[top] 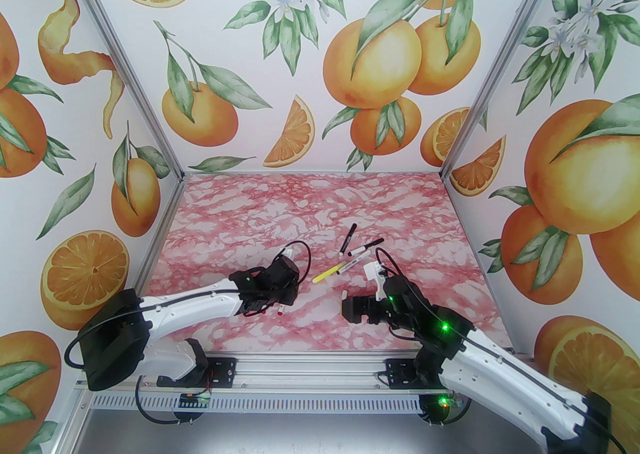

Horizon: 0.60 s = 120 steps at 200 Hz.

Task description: Open the pen caps

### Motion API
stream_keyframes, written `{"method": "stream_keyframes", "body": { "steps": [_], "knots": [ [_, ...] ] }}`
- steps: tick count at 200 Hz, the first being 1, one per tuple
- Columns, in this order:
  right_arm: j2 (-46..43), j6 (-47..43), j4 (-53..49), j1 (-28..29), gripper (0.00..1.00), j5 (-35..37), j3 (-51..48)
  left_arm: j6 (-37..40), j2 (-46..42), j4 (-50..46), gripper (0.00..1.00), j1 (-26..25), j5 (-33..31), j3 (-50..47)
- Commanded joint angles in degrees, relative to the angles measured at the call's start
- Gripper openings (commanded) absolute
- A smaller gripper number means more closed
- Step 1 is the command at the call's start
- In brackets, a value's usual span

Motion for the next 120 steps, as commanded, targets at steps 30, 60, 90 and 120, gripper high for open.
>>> {"method": "stream_keyframes", "body": {
  "steps": [30, 60, 90, 120],
  "knots": [
    [-1.4, 1.3, -0.1, 0.5, 0.94, 1.1, -1.1, 0.6, 7.0, 1.7, 0.35, -0.3, 1.0, 3.7],
    [-2.0, 1.4, -0.6, 0.5, 0.94, 1.3, -1.3, -0.2, 8.5, 0.7, 0.35, 0.8, -0.1, 3.7],
    [-1.7, 1.5, -0.3, 0.5, 0.94, 1.4, -1.5, 0.0, 8.5, -1.4, 0.35, 1.1, -1.9, 3.8],
    [-0.9, 1.5, 0.6, 0.5, 0.94, 1.4, -1.8, 0.2, 8.1, -3.2, 0.35, 1.3, -3.4, 3.8]
  ]
}}
